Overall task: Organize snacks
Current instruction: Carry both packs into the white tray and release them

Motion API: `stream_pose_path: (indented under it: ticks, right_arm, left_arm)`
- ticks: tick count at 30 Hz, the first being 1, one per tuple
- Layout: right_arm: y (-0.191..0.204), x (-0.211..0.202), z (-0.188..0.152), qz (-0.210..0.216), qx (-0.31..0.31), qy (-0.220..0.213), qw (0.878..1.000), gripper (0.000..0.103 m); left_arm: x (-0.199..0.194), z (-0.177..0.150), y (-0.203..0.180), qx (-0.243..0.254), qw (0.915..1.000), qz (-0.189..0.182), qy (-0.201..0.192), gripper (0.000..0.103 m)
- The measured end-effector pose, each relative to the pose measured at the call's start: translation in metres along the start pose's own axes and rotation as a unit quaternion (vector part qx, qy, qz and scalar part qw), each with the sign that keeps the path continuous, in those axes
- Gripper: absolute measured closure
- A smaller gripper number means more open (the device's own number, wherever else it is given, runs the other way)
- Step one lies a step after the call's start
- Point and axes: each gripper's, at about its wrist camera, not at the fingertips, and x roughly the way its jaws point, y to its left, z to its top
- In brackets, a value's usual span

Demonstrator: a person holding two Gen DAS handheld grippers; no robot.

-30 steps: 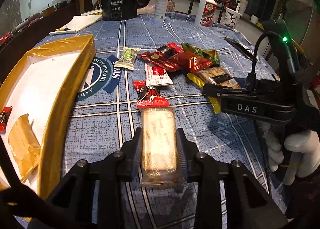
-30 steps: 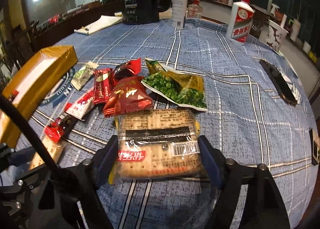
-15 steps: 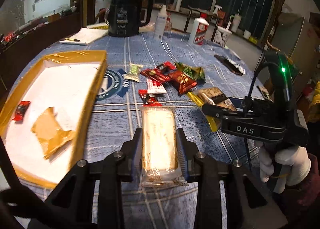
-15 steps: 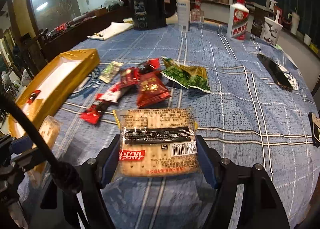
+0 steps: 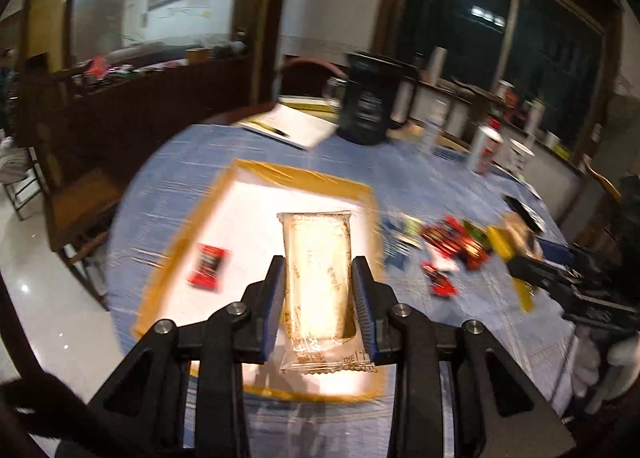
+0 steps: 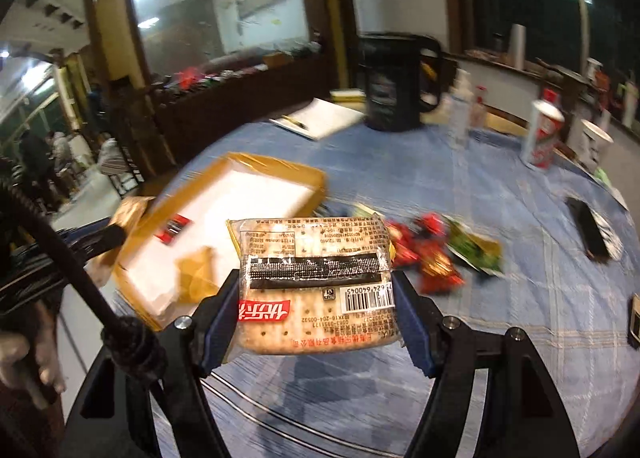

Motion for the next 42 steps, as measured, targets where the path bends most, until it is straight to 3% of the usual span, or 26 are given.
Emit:
stream_pose_path:
  ticks: [6, 13, 23, 31, 37, 42]
  right_arm:
    - [0.047, 0.056, 0.031, 0.039, -0.027, 0.023, 0.999, 0.031]
    - [0.081, 0.139, 0.037, 0.03, -0.064, 0.072, 0.995, 0.031]
    - [0.077, 0.203, 0.032, 0.01, -0.057, 0.122, 0.991, 0.031]
    - [0.07, 0.201, 0.034, 0.032, -0.038, 0.108, 0.993, 0.029]
    - [0.059, 0.157, 0.035, 0.039, -0.02, 0.066, 0.997, 0.029]
    - [0.029, 0.094, 0.031, 0.007, 0.008, 0.026, 1.0, 0.029]
  left_arm:
    - [0.04, 0.02, 0.04, 0.002, 0.9985, 0.051, 0.02, 0.068]
    - [0.107, 0.016, 0.071, -0.033, 0.9952, 0.042, 0.082, 0.068]
    - [0.157, 0.022, 0.079, -0.048, 0.9903, 0.02, 0.128, 0.068]
    - [0.152, 0.023, 0.078, -0.059, 0.9901, 0.006, 0.127, 0.064]
    - [0.105, 0.015, 0.069, -0.075, 0.9926, -0.023, 0.093, 0.063]
    - [0.047, 0.0, 0.059, -0.091, 0.9926, -0.066, 0.045, 0.046]
